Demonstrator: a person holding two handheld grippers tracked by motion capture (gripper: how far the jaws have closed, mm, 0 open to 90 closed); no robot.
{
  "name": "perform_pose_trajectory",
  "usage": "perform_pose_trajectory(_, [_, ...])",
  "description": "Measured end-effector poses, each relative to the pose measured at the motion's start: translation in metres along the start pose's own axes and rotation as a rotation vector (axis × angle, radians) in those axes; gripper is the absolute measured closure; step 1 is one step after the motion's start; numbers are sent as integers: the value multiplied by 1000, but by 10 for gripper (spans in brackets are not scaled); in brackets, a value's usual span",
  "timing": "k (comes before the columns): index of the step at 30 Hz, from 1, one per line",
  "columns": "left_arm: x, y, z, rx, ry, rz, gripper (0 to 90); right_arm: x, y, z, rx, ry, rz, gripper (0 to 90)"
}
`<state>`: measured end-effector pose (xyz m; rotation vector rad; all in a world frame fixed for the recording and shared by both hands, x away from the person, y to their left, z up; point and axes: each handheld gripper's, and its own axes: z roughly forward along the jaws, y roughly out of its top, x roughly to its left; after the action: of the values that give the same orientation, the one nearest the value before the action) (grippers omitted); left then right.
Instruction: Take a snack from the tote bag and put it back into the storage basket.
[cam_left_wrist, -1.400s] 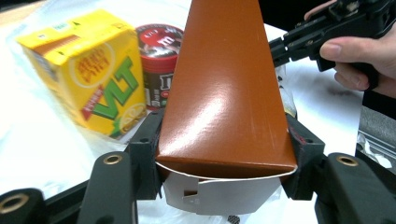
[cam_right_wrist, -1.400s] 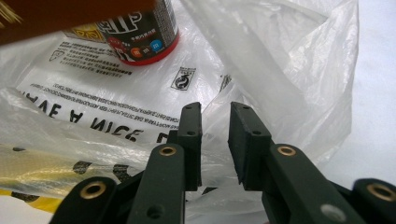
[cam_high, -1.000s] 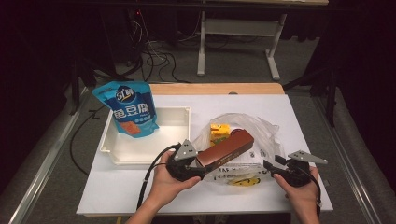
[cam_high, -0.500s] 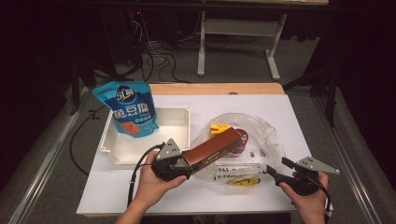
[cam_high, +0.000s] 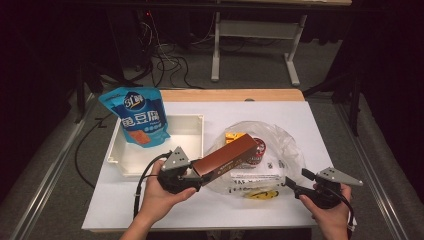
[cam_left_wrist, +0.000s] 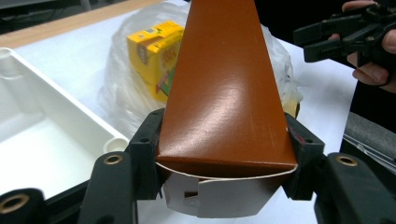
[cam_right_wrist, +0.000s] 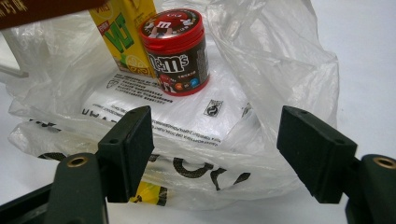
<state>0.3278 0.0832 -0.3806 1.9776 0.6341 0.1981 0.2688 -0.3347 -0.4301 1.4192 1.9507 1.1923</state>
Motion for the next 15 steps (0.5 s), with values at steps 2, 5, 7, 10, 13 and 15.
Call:
perform_pose_trajectory(2, [4, 1, -4, -5, 11, -7, 438, 0, 0, 1, 3, -1, 2, 276])
perform_pose_trajectory(5, [10, 0, -9, -10, 30, -17, 438, 0, 0, 1, 7, -3, 1, 277])
perform_pose_trajectory(7, [16, -2, -13, -13, 49, -26, 438, 0, 0, 1, 7, -4, 3, 278])
perform_pose_trajectory(10, [23, -3, -17, -20, 62, -42, 438, 0, -1, 1, 9, -5, 5, 280])
perform_pose_trajectory(13, [31, -4, -23, -27, 85, -56, 438, -1, -1, 2, 9, -6, 6, 281])
perform_pose_trajectory(15, [36, -6, -27, -32, 100, -65, 438, -1, -1, 2, 12, -9, 4, 282])
